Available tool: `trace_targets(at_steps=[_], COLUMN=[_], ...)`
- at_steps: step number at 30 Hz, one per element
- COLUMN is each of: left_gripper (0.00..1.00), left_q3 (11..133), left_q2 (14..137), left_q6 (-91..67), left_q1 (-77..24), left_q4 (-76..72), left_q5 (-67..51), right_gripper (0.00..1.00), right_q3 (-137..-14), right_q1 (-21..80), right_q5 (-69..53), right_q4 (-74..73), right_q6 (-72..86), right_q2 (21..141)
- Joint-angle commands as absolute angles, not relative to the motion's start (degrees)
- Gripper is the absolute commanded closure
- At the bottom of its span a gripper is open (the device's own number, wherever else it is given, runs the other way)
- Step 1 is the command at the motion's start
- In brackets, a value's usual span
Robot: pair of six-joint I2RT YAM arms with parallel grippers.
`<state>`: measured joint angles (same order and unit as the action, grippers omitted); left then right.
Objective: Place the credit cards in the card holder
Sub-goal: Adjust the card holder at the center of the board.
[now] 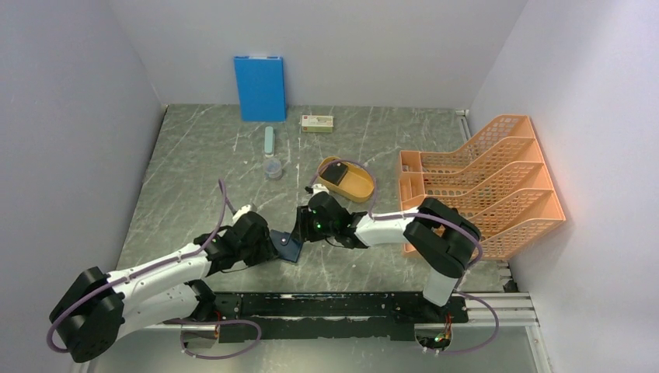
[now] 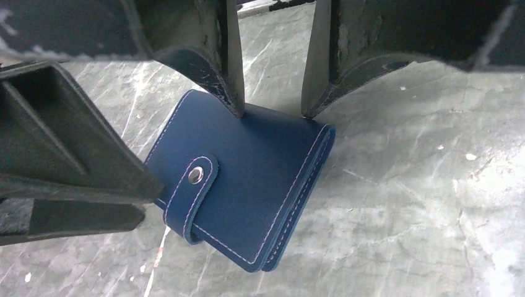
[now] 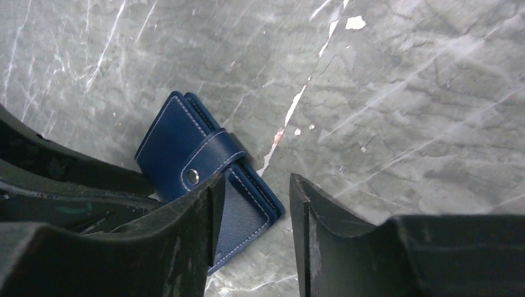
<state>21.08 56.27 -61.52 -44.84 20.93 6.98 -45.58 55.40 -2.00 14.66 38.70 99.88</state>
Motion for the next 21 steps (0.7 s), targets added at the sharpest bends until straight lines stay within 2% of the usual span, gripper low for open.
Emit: trace_targets(at_steps=[1, 6, 14, 21], left_gripper=[0.56, 0.58, 0.6, 0.64], left_q3=[23.0, 25.8, 30.2, 35.9], left_q2=[58.8, 63.5, 71.1, 78.6], left_q6=[-58.0, -54.0, -48.8, -47.2], left_q1=[-45.0, -45.0, -45.0, -45.0], left_q4=[17.2, 15.0, 10.4, 8.2], left_q5=[5.6, 4.9, 2.7, 1.3], right_gripper=[0.56, 0.61, 0.61, 0.56], right_q3=[-43.4, -39.6, -31.5, -30.0], right_q1=[56.7, 57.6, 60.6, 61.6], right_q5=[-3.1, -2.6, 2.2, 6.8], right_q4=[16.7, 17.8, 17.6, 13.6], right_q6=[39.3, 40.4, 45.1, 47.3], right_q2=[99.6, 97.0, 90.4, 86.6])
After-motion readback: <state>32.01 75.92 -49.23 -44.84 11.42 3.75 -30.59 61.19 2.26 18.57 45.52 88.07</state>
